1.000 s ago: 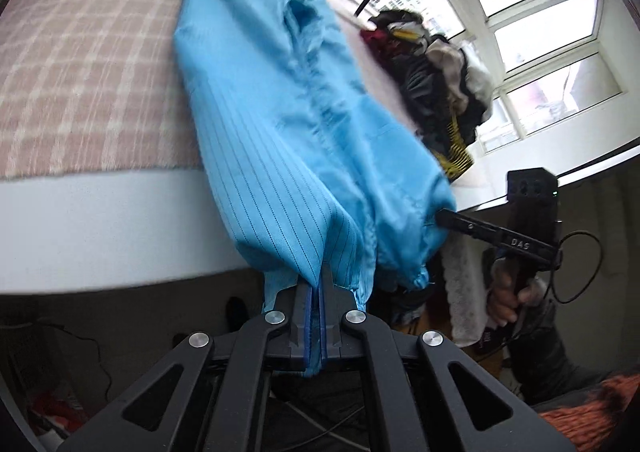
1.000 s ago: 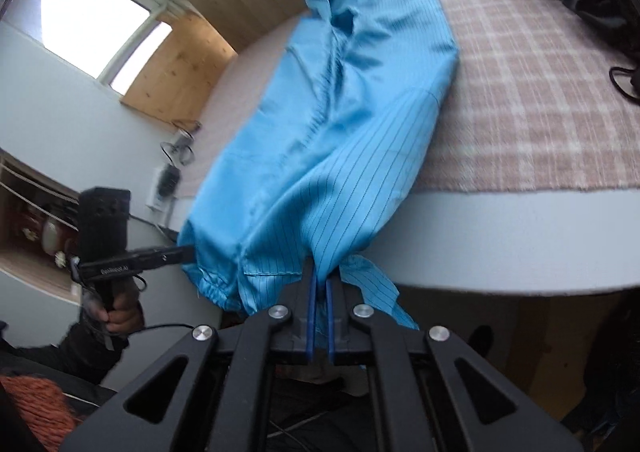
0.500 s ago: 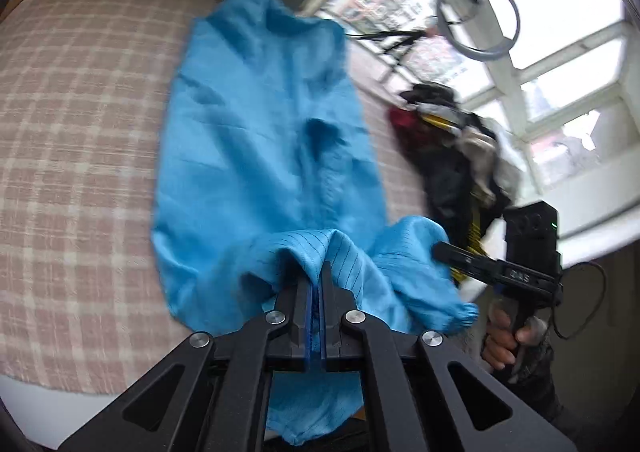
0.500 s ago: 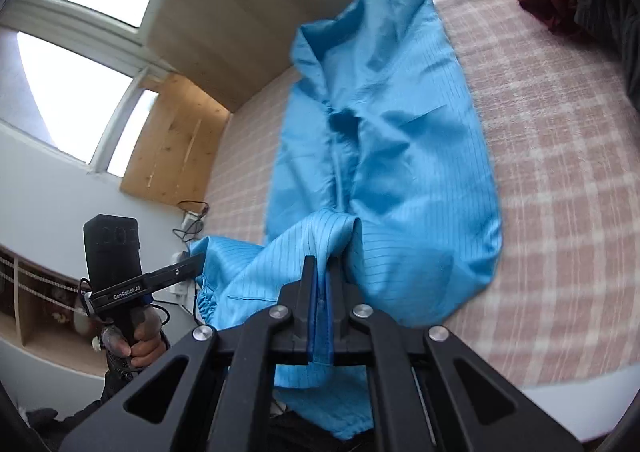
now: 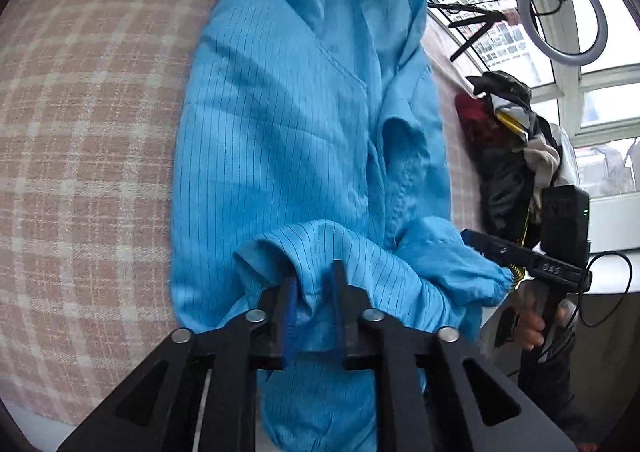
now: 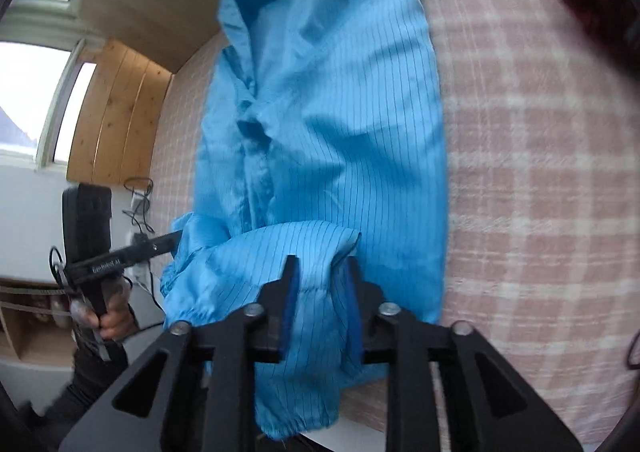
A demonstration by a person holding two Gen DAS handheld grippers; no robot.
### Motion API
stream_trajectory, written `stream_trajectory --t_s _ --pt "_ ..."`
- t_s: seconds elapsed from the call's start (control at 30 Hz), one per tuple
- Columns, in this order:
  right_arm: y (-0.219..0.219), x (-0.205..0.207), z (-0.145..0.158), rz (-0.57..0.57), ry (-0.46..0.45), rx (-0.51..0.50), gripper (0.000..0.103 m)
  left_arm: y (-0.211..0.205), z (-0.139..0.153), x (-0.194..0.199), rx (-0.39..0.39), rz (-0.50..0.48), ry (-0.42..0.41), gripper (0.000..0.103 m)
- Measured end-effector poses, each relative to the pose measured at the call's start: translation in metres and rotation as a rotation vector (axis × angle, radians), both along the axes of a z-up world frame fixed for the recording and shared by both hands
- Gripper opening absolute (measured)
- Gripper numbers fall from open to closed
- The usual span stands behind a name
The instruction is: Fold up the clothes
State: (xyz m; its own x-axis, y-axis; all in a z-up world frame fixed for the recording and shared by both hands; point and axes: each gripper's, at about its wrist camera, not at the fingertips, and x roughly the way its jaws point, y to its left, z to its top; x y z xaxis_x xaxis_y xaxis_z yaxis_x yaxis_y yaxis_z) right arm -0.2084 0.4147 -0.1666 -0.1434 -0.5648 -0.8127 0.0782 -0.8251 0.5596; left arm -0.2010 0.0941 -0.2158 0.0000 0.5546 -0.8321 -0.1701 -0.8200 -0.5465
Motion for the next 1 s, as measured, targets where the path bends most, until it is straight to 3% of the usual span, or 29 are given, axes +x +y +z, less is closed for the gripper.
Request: stream_trajectory --t_s 0.13,0.23,0.4,0.53,0.6,0.7,0.8,0.83,0.87,1.0 --pt "0.012 0.031 0.027 0.03 0.07 0.015 0.039 -0.019 0.017 0.017 -0.043 -0.02 0.038 0.028" --pt "0.009 0.058 0.03 0.06 0.086 0.015 0.052 -0.036 0.023 0.037 -0.052 -0.027 0.042 0.034" --pt "-0.025 0.094 0.005 0.129 0.076 0.092 0.054 -0.042 0.001 0.077 0.011 -0.057 -0.054 0.034" --pt "-0.046 0.109 -0.019 0.175 0.038 0.153 0.054 -0.039 -0.02 0.111 0.016 -0.119 -0.111 0.034" --pt "-0.053 0.114 -0.028 0.248 0.034 0.146 0.054 -0.036 -0.029 0.121 0.041 -0.141 -0.137 0.034" --pt "-0.061 0.115 -0.039 0.265 0.02 0.152 0.054 -0.02 -0.041 0.128 0.069 -0.2 -0.149 0.034" --pt "-0.059 0.11 -0.044 0.243 0.012 0.154 0.047 -0.003 -0.044 0.123 0.006 -0.24 -0.098 0.033" --pt "-0.057 0.106 -0.044 0.23 0.015 0.161 0.031 0.001 -0.04 0.116 -0.005 -0.239 -0.081 0.032" --pt "-0.056 0.103 -0.043 0.217 0.018 0.168 0.026 0.002 -0.032 0.107 -0.006 -0.236 -0.058 0.032" --pt "-0.04 0.064 -0.011 0.135 0.139 0.178 0.026 0.019 0.031 0.043 -0.096 -0.274 0.168 0.032"
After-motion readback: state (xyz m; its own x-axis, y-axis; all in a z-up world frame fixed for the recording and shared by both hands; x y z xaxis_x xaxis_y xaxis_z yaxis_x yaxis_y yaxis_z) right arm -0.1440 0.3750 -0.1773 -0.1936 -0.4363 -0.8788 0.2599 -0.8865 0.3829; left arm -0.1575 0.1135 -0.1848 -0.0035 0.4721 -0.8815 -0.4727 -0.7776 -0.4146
